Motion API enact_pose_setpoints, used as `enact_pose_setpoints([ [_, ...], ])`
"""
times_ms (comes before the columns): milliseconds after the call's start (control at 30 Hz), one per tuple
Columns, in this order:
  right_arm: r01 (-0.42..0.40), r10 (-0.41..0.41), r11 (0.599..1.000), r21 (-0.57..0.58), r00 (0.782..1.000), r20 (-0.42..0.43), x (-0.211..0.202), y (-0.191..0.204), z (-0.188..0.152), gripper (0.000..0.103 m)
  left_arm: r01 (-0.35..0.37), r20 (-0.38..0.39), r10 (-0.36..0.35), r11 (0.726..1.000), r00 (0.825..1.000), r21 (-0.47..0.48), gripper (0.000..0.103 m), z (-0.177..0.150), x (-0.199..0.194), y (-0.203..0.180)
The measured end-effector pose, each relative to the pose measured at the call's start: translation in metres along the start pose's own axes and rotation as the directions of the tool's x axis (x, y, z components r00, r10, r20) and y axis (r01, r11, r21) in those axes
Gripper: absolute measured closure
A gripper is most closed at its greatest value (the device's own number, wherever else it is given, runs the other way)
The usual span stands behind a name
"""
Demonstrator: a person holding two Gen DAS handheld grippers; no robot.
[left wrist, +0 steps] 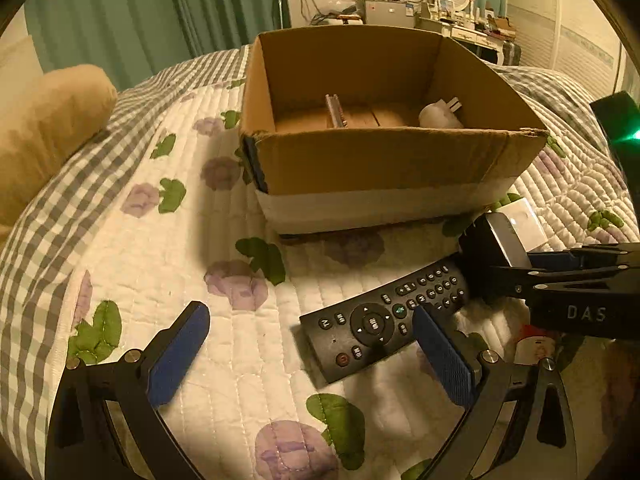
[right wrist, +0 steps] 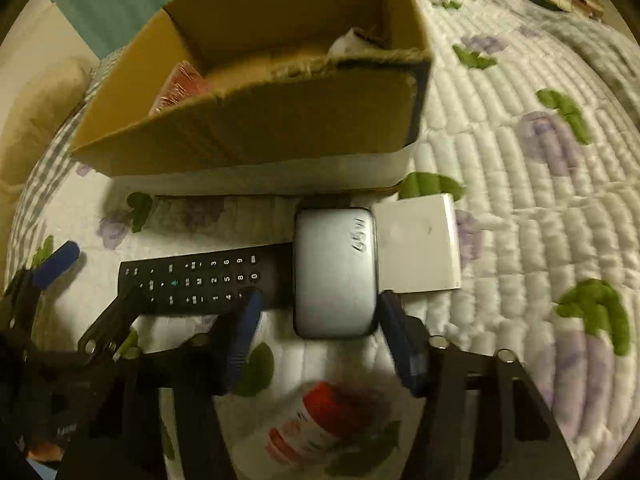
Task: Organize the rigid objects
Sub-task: 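Grasp the silver charger with the right tool while the left grasps the black remote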
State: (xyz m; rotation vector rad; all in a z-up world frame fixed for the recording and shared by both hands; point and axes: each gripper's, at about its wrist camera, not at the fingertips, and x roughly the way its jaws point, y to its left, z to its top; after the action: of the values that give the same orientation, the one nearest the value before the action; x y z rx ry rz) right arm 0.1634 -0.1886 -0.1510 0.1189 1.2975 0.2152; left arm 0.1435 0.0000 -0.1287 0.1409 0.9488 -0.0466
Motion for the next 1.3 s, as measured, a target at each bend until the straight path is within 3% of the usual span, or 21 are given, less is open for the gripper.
enact_pose_setpoints([
  [67, -0.002, 0.003, 1.0, -0.02, 1.0, 0.021, -0.004, 0.005, -0.002, 0.059, 0.009, -0.006, -0.009, 1.0, 1.0, -0.012, 0.0, 0.0, 0.001, 0.002],
  [167, -0.018, 0.019, 0.998, -0.052, 0.999, 0.028, -0.004, 0.014, -0.006, 0.059, 0.019, -0.016, -0.019, 1.0, 1.0, -0.019, 0.0, -0.001, 0.003, 0.004],
  [433, -0.009, 0.008, 1.0, 0.009, 0.999, 0.033, 0.013, 0.01, 0.006, 0.061, 0.022, -0.024, -0.022, 1.0, 0.999, 0.011, 0.0, -0.003, 0.004, 0.0],
  [633, 0.092, -0.087, 0.995, -0.045, 0.99, 0.107, -0.025, 0.018, -0.029, 0.061, 0.059, -0.019, -0.057, 0.994, 0.998, 0.096, 0.0, 0.001, 0.001, -0.01],
  [700, 0.122, -0.113, 0.991, -0.061, 0.984, 0.135, -0.042, 0.02, -0.042, 0.061, 0.085, -0.045, -0.08, 0.985, 0.996, 0.15, 0.0, 0.002, 0.004, -0.018],
  [867, 0.102, -0.097, 0.994, -0.038, 0.988, 0.118, -0.061, 0.005, -0.059, 0.061, 0.138, -0.133, -0.102, 0.945, 0.986, 0.296, 0.0, 0.004, 0.021, -0.04],
  [1100, 0.09, -0.088, 0.996, -0.018, 0.992, 0.093, -0.055, -0.009, -0.047, 0.061, 0.115, -0.148, -0.057, 0.902, 0.987, 0.417, 0.003, 0.015, 0.047, -0.064],
  [1300, 0.076, -0.075, 0.997, -0.004, 0.994, 0.079, -0.047, -0.006, -0.041, 0.061, 0.189, -0.185, -0.114, 0.869, 0.976, 0.458, 0.039, 0.014, 0.054, -0.078],
])
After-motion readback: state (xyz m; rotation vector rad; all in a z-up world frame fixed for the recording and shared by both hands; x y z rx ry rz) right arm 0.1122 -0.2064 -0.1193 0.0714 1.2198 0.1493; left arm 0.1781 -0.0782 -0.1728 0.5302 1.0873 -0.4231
